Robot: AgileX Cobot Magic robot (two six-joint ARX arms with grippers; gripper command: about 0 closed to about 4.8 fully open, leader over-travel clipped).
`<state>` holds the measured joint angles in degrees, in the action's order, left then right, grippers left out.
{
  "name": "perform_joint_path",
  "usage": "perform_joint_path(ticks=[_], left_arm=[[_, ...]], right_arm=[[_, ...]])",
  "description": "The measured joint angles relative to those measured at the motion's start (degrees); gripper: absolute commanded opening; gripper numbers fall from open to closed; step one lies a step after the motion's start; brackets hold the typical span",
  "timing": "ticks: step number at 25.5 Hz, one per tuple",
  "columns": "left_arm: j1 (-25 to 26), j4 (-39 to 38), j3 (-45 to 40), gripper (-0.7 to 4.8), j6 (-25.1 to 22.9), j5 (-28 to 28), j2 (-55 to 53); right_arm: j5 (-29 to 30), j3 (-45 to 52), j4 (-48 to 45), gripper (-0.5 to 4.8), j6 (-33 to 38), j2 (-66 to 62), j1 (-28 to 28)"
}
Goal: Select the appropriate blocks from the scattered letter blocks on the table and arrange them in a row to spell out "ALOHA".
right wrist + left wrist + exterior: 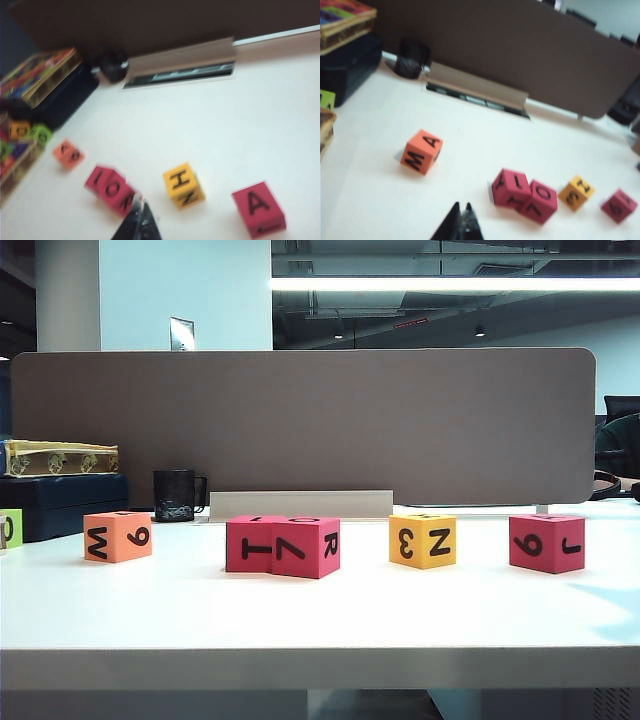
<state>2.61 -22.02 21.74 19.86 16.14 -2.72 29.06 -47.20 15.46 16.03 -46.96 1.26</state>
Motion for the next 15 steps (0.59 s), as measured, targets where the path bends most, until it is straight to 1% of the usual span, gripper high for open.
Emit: perform_joint_path(ticks=[2,4,6,10,11,15], left_arm=[[0.0,-2.6,2.08,-0.06,-1.46,0.28,-2.05],[0.0,-4.74,4.37,-0.06,-2.69,0.33,-4.7],[0.0,-6.01,8.87,-0.05,-4.85,0.39,-9.57],[0.0,-6.4,13.51,-0.06,-7.72,0.87,-14.67],[0.0,-7.67,15.28,-0.06,-8.68,1.03,-16.28],[0.0,-10.29,22.43,-0.06,-11.93,1.05,-24.37]], right_arm=[[0.11,-4.66,4.61,-0.06,-2.71,-4.52,-2.64],[0.09,-8.72,7.04,-0.06,-4.87,-8.63,-5.22],[-0.81,-13.46,10.8,-0.06,-7.32,-13.46,-9.05],[-1.2,-17.09,12.7,-0.06,-8.66,-16.85,-11.96],[-1.49,-17.9,13.29,-0.06,-9.07,-17.49,-12.5],[-3.72,-20.5,16.85,-0.06,-11.58,-18.78,-13.16]])
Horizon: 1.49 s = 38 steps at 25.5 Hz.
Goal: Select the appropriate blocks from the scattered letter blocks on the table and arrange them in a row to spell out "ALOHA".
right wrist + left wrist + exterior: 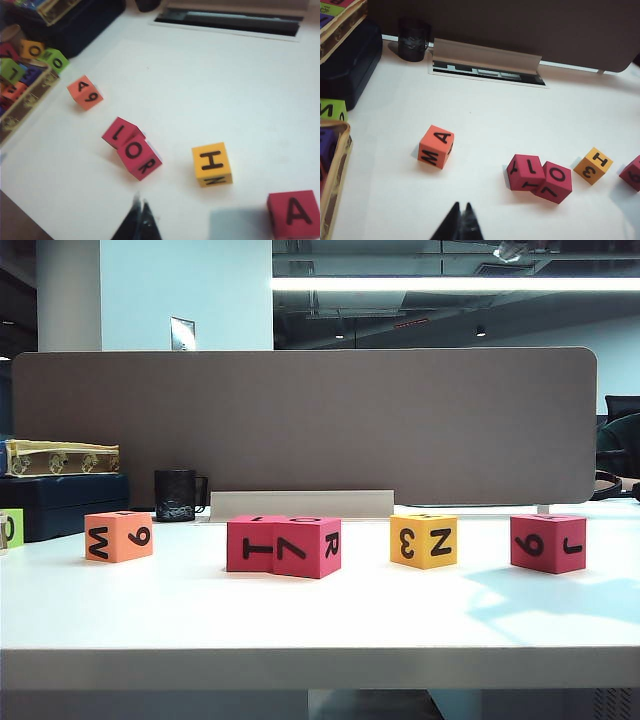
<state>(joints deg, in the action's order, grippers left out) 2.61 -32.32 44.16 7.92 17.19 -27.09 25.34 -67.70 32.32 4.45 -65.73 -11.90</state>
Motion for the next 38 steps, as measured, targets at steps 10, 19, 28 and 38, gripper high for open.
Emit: perform_joint_path(ticks=[10,19,28,38], left_arm=[[0.0,-5.33,17.09,-0.06,-5.53,2.03,-19.1],[0.0,-6.69,19.47,-0.06,-4.83,-2.86,-27.67],[0.0,-6.58,19.5,-0.06,-4.68,-10.21,-28.59],[-0.07,-6.84,19.5,-0.06,-4.74,5.01,-29.07]], right_arm=[[-2.91,-8.44,16.98,-0.06,-5.7,-0.57,-0.42],[-6.21,-11.45,20.74,-0.06,-5.9,-0.63,-5.6],[-8.2,-11.45,22.82,-0.06,-5.86,-2.23,-13.07],[-13.6,-11.45,23.93,-0.06,-5.84,-3.54,-15.45]])
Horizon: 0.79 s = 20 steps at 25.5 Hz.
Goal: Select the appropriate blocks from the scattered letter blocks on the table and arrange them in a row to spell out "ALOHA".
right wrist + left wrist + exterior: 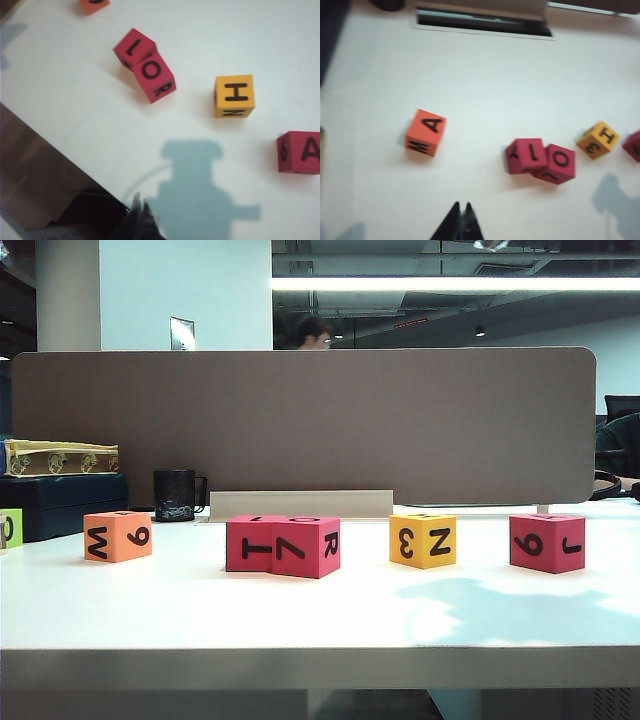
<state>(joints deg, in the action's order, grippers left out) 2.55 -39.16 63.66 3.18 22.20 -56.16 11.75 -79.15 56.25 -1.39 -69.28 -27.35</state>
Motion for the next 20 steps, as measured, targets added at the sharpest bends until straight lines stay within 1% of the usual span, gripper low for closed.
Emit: perform_joint_path(ticks=[2,5,7,11,13,17,20], left_arm=[[0.02,-0.74,0.0,-0.06,-0.61,1.95,-0.22],[0.0,-1.88,0.0,-0.06,-1.27,5.09,-0.59],[0.0,-3.43,0.0,-0.06,-2.47,7.56,-1.31],[0.0,-4.11,0.0,-0.06,-3.28,10.78,-1.38],[0.0,-4.15,0.0,-0.06,-3.39,11.04,-1.38],[0.0,-4.13,0.0,-0.06,-3.41,11.04,-1.4],[-0.09,-4.13,0.0,-0.06,-3.39,9.68,-1.42]], right_arm=[[-0.7,0.0,0.28,-0.06,0.02,0.0,-0.02],[-3.96,0.0,1.31,-0.06,0.02,0.0,-0.02],[-9.81,0.0,3.04,-0.06,0.33,0.0,-0.02],[-16.15,0.0,3.37,-0.06,1.44,0.0,0.0],[-17.42,0.0,3.85,-0.06,1.55,0.0,0.0],[-17.81,-0.02,4.11,-0.06,1.62,-0.42,0.0],[-17.86,-0.04,3.13,-0.06,1.68,-4.42,0.0]])
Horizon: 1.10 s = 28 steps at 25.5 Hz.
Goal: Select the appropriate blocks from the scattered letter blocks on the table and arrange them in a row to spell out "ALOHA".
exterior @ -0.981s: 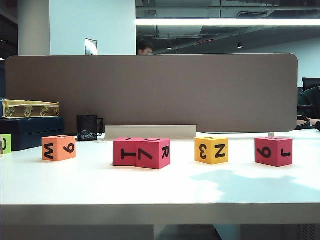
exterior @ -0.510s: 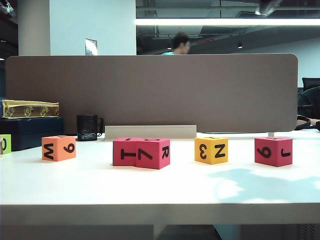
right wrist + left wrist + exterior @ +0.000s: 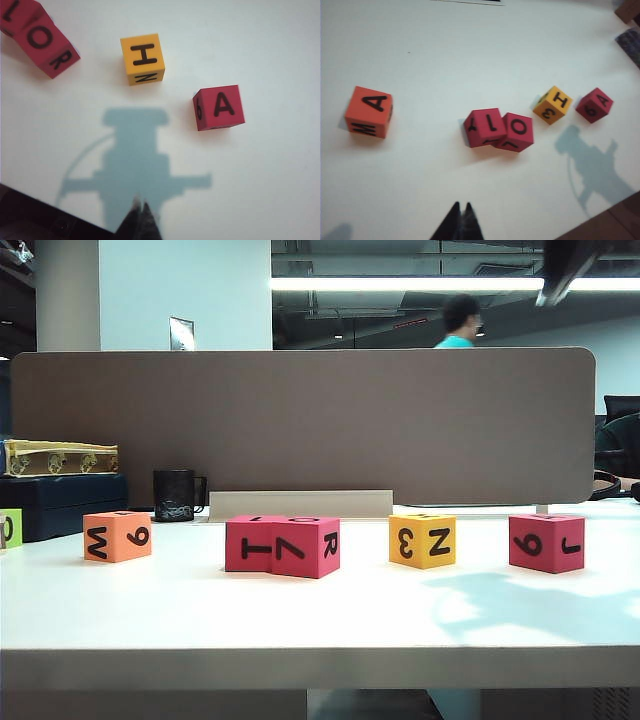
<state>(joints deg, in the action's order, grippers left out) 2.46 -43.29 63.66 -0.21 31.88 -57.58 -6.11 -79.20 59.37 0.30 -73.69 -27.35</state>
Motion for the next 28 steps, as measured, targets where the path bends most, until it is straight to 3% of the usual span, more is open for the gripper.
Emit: perform_joint_path(ticks=[8,10,11,13,16,19,20,28], left_arm=[[-6.93,1.55,0.0,-0.06,0.74,-5.05,-0.04],[-9.05,2.1,0.0,-0.06,1.14,-6.47,-0.26],[-10.19,2.25,0.0,-0.06,1.16,-7.48,-0.83],[-11.43,2.36,0.0,-0.06,1.2,-7.76,-1.9],[-13.4,2.36,0.0,-0.06,1.29,-7.74,-4.17],[-15.04,3.21,0.0,-0.06,1.29,-7.89,-4.96],[-15.15,3.69,0.02,-0.06,1.29,-7.98,-4.96],[-14.91,4.28,0.02,-0.06,1.29,-8.68,-5.01]], right_arm=[[-0.11,0.09,-8.37,0.03,0.02,-11.37,-0.02],[-0.11,0.04,-11.98,1.25,-0.17,-13.49,-0.02],[-0.13,0.04,-13.9,1.33,-0.24,-15.08,0.0],[-0.13,0.04,-15.1,0.88,-0.17,-16.59,0.0],[-0.11,0.04,-17.44,0.88,-0.35,-20.9,0.35],[0.39,0.02,-20.22,2.64,-0.37,-24.17,1.18],[0.9,0.02,-20.76,2.84,-0.31,-24.96,1.33],[7.5,0.0,-25.46,2.84,1.03,-29.92,1.79]])
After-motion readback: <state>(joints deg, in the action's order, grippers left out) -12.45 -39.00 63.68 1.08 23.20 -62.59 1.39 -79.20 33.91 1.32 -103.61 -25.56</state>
